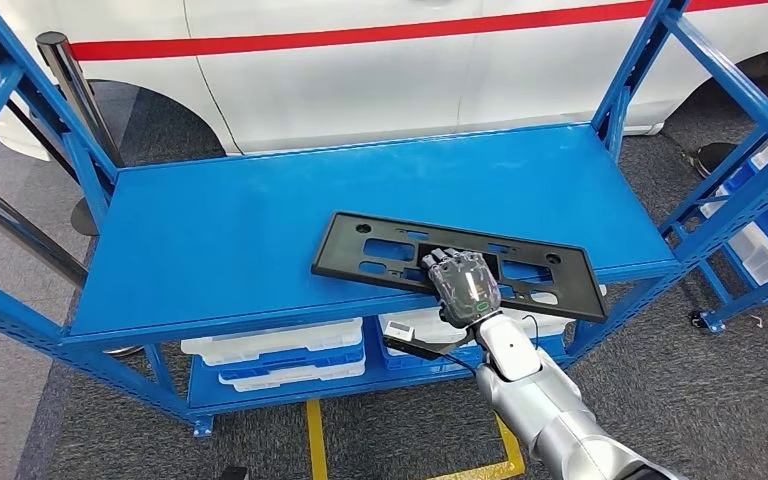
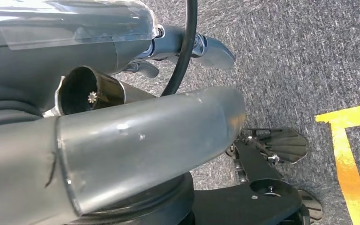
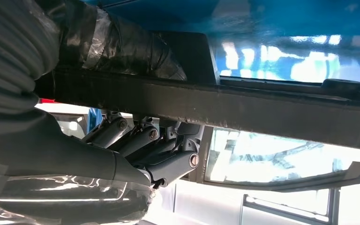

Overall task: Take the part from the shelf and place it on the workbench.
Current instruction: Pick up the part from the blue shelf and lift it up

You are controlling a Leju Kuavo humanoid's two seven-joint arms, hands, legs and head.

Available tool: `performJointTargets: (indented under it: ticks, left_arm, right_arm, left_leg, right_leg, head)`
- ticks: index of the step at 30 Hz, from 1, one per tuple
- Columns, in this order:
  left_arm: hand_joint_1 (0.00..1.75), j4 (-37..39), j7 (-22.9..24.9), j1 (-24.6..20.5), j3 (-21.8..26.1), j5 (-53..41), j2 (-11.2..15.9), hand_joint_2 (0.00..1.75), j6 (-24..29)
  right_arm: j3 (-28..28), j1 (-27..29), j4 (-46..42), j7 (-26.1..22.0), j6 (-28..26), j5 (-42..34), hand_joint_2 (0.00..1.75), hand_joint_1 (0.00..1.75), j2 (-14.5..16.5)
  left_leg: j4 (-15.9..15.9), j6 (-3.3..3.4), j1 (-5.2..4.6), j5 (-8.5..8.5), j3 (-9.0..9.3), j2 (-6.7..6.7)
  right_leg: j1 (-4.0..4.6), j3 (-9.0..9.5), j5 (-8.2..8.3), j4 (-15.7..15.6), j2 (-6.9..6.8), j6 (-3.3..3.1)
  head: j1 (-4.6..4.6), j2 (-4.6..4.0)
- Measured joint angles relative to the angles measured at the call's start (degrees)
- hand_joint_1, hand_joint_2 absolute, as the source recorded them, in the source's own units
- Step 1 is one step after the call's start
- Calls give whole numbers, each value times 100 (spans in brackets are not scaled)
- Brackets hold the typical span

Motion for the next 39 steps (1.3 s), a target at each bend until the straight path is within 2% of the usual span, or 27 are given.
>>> performJointTargets:
  ticks: [1,12,19,26,32,39]
  left_arm:
    - [0,0,-20,0,0,-10,0,175,11]
    - [0,0,-126,1,0,-89,0,175,60]
    - [0,0,-200,0,0,-120,0,175,211]
    - [0,0,-343,-1,0,-152,0,175,261]
    - [0,0,-371,-5,0,-156,0,175,281]
    - [0,0,-386,-12,0,-207,0,175,397]
  right_arm:
    - [0,0,-1,0,-1,-2,175,175,-2]
    - [0,15,-72,32,-28,53,175,175,-49]
    - [42,238,-709,465,-44,1026,175,175,-174]
    - [117,369,-1119,593,-44,1267,175,175,-272]
    - [421,398,-1388,962,-44,1372,175,175,-419]
    - [678,396,-1603,1072,-44,1373,175,175,-538]
  left_leg:
    - [1,0,-2,0,0,0]
    - [3,0,-5,0,0,0]
    - [3,0,-5,-1,0,0]
    - [3,0,-5,-1,0,0]
    - [3,0,-5,-1,0,0]
    - [3,0,-5,-1,0,0]
  right_leg:
    - [-1,0,0,0,0,0]
    - [-14,0,0,0,0,0]
    - [-13,-1,0,0,0,0]
    - [-13,-1,0,0,0,0]
    - [-14,-1,0,0,0,0]
    - [-14,-1,0,0,0,0]
  head:
    - [0,0]
    - [0,0]
    - [-1,0]
    - [-1,0]
    - [-1,0]
    - [-1,0]
